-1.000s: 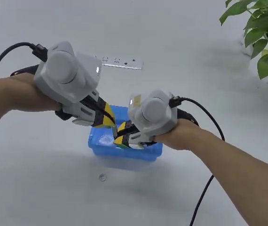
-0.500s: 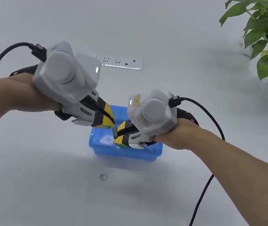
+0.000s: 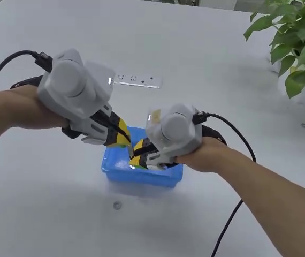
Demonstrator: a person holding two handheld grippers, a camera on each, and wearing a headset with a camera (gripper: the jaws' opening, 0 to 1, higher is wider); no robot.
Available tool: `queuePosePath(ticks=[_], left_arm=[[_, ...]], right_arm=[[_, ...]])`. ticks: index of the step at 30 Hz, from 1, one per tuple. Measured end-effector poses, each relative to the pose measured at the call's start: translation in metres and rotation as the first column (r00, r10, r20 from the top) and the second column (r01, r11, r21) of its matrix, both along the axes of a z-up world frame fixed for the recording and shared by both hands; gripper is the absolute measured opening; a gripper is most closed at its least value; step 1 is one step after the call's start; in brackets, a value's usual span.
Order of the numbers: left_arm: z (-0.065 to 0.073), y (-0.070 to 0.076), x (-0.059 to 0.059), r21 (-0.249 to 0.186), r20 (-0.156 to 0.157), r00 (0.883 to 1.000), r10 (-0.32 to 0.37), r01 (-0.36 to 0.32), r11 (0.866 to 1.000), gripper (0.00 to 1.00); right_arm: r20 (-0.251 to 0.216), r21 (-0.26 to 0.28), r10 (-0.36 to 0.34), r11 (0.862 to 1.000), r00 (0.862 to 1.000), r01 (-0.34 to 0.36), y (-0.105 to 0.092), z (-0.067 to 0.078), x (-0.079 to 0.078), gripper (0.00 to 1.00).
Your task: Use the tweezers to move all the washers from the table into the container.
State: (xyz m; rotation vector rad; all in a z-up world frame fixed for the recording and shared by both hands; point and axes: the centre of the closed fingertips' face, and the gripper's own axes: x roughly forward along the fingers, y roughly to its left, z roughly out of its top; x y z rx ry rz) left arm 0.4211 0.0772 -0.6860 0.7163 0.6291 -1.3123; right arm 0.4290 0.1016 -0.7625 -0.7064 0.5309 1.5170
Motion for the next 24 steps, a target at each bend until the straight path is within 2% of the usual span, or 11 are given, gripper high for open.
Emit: queuePosePath(ticks=[13, 24], left_arm=[[0.023, 0.001, -0.016, 0.006, 0.036, 0.999, 0.001, -0.001, 1.0, 0.06], [0.036, 0.002, -0.035, 0.011, 0.06, 0.998, 0.003, -0.004, 1.0, 0.06]], right_arm=[[0.038, 0.01, 0.007, 1.0, 0.999, -0.008, 0.002, 0.023, -0.013, 0.11], [0.068, 0.005, 0.024, 1.0, 0.997, -0.025, 0.004, 0.037, -0.03, 0.11]])
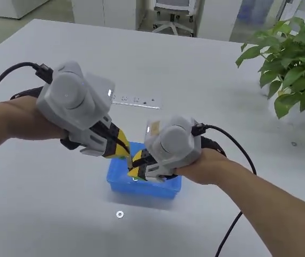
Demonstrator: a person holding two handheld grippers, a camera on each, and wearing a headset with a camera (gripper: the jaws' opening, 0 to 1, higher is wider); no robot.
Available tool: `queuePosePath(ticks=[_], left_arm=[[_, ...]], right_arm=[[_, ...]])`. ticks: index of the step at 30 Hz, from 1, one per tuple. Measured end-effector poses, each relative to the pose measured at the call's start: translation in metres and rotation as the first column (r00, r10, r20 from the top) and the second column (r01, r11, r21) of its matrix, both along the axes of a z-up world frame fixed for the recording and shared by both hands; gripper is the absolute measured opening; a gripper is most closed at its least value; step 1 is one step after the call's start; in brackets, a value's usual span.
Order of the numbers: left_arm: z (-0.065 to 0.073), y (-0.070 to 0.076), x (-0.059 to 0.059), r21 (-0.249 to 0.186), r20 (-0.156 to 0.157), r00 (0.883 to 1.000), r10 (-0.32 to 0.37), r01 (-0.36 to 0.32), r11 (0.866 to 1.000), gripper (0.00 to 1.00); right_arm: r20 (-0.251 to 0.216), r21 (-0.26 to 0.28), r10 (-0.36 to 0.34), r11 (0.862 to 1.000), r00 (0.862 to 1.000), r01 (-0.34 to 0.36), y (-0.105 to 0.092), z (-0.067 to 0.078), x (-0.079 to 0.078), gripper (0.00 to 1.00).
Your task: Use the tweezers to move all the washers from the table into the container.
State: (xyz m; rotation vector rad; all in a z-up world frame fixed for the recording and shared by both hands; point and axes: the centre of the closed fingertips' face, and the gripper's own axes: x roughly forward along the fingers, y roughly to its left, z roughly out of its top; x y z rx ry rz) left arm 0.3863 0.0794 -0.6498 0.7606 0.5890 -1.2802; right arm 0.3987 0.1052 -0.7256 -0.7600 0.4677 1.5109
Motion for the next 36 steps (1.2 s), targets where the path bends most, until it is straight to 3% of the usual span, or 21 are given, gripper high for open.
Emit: queuePosePath(ticks=[14, 36], left_arm=[[-0.003, 0.002, -0.026, 0.003, 0.0, 1.0, 0.007, -0.007, 1.0, 0.06], [-0.036, 0.003, -0.049, 0.0, -0.055, 0.998, 0.017, -0.017, 1.0, 0.06]], right_arm=[[0.011, -0.011, 0.02, 1.0, 1.0, -0.02, 0.001, -0.004, -0.027, 0.11], [-0.021, -0.009, 0.023, 1.0, 0.999, -0.024, 0.005, -0.036, -0.054, 0.12]])
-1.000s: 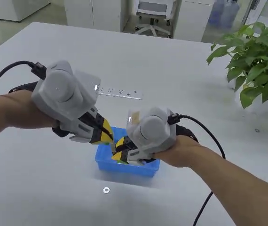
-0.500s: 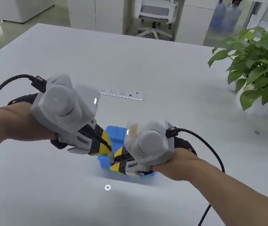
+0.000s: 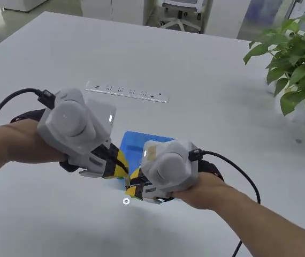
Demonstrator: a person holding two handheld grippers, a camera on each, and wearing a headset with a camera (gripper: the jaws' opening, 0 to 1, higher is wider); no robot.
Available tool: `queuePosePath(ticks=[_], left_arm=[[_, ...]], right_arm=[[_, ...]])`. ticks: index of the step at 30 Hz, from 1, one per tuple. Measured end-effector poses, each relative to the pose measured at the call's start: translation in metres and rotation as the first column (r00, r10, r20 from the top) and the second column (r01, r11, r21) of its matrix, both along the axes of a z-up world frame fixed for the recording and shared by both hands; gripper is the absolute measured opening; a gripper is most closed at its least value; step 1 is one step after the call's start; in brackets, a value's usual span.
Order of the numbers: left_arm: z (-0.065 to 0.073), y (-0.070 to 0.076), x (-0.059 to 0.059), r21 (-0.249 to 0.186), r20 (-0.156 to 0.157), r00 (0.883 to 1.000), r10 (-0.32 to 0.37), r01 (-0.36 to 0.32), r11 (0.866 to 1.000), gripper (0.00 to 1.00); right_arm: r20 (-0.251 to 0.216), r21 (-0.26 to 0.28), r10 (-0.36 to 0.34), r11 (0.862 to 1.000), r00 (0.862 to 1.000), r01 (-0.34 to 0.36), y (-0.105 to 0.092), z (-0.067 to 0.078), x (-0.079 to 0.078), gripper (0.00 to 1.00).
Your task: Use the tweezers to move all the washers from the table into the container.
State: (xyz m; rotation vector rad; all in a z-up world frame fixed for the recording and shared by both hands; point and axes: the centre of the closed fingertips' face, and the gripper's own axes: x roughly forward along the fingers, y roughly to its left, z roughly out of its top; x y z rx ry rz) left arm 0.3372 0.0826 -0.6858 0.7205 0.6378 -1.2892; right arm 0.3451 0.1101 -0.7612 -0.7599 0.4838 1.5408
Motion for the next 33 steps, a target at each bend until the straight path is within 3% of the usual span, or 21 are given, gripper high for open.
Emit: queuePosePath(ticks=[16, 33], left_arm=[[-0.021, 0.003, -0.007, 0.001, -0.048, 0.999, 0.007, -0.007, 1.0, 0.06], [-0.031, 0.004, -0.007, -0.008, -0.081, 0.997, 0.012, -0.012, 1.0, 0.06]], right_arm=[[-0.033, 0.006, -0.004, 1.0, 0.999, 0.004, 0.002, -0.02, -0.006, 0.12], [-0.068, 0.002, -0.005, 1.0, 0.998, 0.005, 0.003, -0.032, -0.009, 0.12]])
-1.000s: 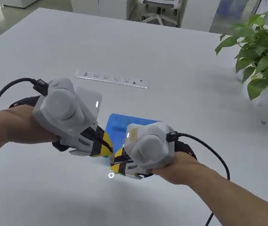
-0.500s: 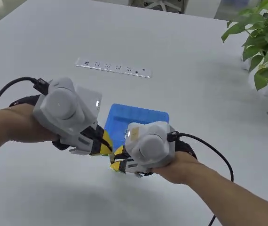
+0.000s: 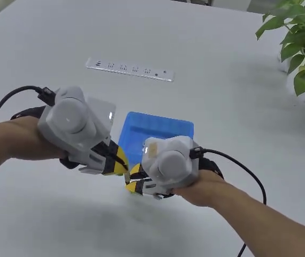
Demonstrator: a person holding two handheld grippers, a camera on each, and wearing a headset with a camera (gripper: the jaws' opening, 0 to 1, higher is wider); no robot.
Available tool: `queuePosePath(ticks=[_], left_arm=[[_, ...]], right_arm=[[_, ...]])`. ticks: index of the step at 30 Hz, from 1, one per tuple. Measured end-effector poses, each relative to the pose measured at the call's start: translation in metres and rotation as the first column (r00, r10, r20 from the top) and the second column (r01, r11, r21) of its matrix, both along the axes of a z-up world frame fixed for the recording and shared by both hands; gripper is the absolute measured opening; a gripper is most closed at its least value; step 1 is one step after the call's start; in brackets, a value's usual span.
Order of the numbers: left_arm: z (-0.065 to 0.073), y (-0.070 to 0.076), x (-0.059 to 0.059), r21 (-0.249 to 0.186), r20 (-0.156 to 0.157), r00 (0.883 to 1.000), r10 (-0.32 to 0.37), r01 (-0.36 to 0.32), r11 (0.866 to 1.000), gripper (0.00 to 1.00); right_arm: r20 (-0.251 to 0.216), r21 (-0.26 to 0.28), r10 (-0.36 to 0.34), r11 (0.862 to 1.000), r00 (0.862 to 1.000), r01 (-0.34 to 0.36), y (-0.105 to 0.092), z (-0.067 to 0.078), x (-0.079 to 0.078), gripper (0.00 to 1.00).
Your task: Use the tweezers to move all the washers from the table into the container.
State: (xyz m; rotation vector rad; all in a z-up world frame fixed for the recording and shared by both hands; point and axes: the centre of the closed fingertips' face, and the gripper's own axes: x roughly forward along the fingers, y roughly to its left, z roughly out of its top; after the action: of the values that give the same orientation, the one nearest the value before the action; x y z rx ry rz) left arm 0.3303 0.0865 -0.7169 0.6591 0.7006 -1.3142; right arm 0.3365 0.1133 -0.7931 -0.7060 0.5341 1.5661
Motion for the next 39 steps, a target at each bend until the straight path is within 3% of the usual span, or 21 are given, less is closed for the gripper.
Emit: queuePosePath(ticks=[24, 39], left_arm=[[0.003, 0.002, 0.003, -0.01, 0.001, 1.0, 0.011, -0.011, 1.0, 0.06], [0.024, 0.001, 0.0, -0.012, 0.038, 0.999, 0.002, -0.002, 1.0, 0.06]], right_arm=[[0.002, -0.008, -0.001, 1.0, 1.0, 0.001, 0.001, 0.002, -0.001, 0.1], [0.037, 0.005, -0.004, 1.0, 0.999, 0.004, 0.0, 0.026, -0.002, 0.1]])
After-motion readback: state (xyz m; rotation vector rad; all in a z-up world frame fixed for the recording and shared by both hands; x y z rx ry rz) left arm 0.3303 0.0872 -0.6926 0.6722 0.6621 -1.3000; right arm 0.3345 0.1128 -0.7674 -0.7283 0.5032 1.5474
